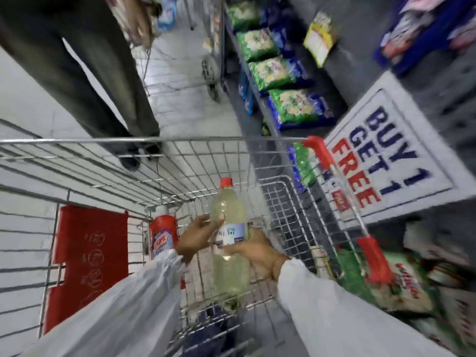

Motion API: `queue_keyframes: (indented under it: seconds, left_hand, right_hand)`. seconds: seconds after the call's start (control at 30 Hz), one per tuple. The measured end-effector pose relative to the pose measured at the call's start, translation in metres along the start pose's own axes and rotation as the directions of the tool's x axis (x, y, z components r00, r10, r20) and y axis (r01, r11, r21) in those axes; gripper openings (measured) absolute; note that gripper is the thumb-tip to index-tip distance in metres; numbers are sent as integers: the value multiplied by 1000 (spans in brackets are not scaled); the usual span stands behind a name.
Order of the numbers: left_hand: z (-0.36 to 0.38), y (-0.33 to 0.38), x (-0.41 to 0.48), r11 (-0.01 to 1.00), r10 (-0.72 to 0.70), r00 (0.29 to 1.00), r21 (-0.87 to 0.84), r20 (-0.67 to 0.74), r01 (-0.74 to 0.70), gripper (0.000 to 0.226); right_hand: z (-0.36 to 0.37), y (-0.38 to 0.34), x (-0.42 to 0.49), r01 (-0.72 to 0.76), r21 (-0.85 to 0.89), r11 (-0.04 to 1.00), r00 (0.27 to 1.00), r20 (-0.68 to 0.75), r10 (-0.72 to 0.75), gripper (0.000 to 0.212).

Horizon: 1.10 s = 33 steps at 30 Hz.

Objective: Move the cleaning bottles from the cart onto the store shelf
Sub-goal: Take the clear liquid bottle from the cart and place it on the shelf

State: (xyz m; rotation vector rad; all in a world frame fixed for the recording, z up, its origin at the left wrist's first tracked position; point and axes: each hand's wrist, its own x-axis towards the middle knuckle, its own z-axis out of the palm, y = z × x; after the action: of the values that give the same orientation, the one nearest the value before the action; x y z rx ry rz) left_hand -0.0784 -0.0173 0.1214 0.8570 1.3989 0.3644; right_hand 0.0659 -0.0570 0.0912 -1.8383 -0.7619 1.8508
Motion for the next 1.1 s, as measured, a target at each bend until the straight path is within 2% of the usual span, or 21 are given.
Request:
queue_keyframes:
  seconds: [0.07, 0.13, 0.17, 0.23, 0.33, 0.37, 0.43, 0.5, 0.6, 0.63, 0.7, 0.77, 0.83, 0.9, 1.0, 1.1]
  left_hand:
    - [12, 25, -20, 995, 81, 980, -77, 183, -68, 52]
    - [24, 52, -41, 990, 126, 909, -113, 398, -87, 79]
    - [31, 66, -53, 985, 156, 861, -144, 484, -97, 81]
    - [51, 93, -89, 968, 246, 784, -184, 570, -170, 72]
    - [88, 119, -154, 930, 368, 694, -249, 619, -270, 56]
    - [101, 124, -175, 917, 398, 667, -272, 630, -291, 56]
    - [124, 132, -213, 888, 460, 638, -312, 618, -339, 80]
    - [144, 138, -247, 844, 535, 611, -345, 583, -410, 89]
    - [171, 145, -301, 807, 585, 537, -366, 608, -464, 82]
    - [178, 147, -319, 800, 591, 512, -372, 623, -470, 74]
    - [192, 148, -353, 777, 614, 472, -381, 632, -501, 57]
    - [204, 151, -385, 736, 646, 435, -359, 627, -574, 58]
    - [215, 155, -414, 654, 705, 385, -336, 595, -678, 56]
    - [224, 158, -443, 554, 758, 326, -295, 564, -779, 57]
    - [236, 159, -484, 471, 800, 270, -281, 536, -836, 65]
    - [247, 159, -517, 407, 835, 201, -328, 513, -852, 52]
  right_hand:
    - [-19, -23, -40, 109, 87, 990, 992, 55, -114, 57]
    - [-39, -40, -81, 202, 142, 969, 970, 104, -218, 41]
    - [-49, -47, -102, 240, 157, 958, 959, 115, -259, 41]
    - [-67, -55, -147, 327, 144, 934, 930, 125, -345, 48]
    - [-87, -62, -224, 439, 118, 891, 886, 106, -451, 60]
    - [-92, -62, -249, 474, 115, 873, 871, 86, -484, 61]
    - [-99, -57, -301, 540, 120, 833, 834, 54, -549, 58]
    - [-105, -50, -351, 589, 128, 798, 805, -3, -593, 48]
    - [-112, -37, -420, 642, 102, 760, 766, -71, -638, 43]
    - [-112, -34, -441, 654, 77, 752, 755, -126, -644, 51]
    - [-110, -29, -480, 667, 41, 744, 728, -251, -638, 78]
    - [-108, -22, -513, 689, 12, 725, 681, -355, -641, 87]
    - [-106, -14, -546, 711, -27, 703, 631, -417, -654, 91]
    - [-107, -6, -575, 727, -72, 683, 572, -486, -660, 93]
    - [-109, 2, -612, 753, -120, 647, 494, -547, -676, 90]
    - [-110, 7, -641, 787, -152, 598, 424, -572, -702, 81]
